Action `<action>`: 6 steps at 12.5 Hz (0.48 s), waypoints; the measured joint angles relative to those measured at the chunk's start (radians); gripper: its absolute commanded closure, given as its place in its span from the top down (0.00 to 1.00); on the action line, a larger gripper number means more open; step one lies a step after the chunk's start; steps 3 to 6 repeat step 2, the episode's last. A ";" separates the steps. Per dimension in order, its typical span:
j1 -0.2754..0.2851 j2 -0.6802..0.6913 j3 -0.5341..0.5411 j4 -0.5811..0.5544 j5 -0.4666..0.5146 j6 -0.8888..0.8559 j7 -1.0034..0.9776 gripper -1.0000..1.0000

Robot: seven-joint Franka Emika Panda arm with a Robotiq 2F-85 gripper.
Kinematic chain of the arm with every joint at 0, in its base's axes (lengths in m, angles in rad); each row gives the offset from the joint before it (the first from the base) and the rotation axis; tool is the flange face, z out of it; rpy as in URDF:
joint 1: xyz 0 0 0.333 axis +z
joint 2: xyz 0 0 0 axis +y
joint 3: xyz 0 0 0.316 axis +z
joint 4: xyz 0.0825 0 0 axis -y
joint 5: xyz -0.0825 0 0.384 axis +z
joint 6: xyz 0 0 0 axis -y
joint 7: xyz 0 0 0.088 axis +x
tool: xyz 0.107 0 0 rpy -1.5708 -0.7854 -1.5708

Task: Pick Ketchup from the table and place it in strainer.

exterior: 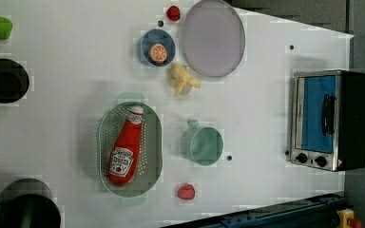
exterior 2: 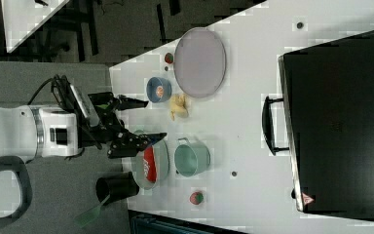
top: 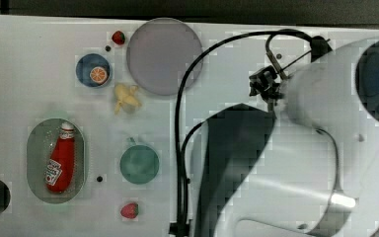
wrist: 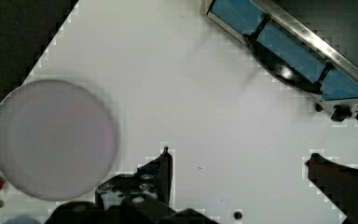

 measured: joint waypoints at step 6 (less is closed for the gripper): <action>0.034 0.003 0.026 0.009 0.000 -0.023 0.024 1.00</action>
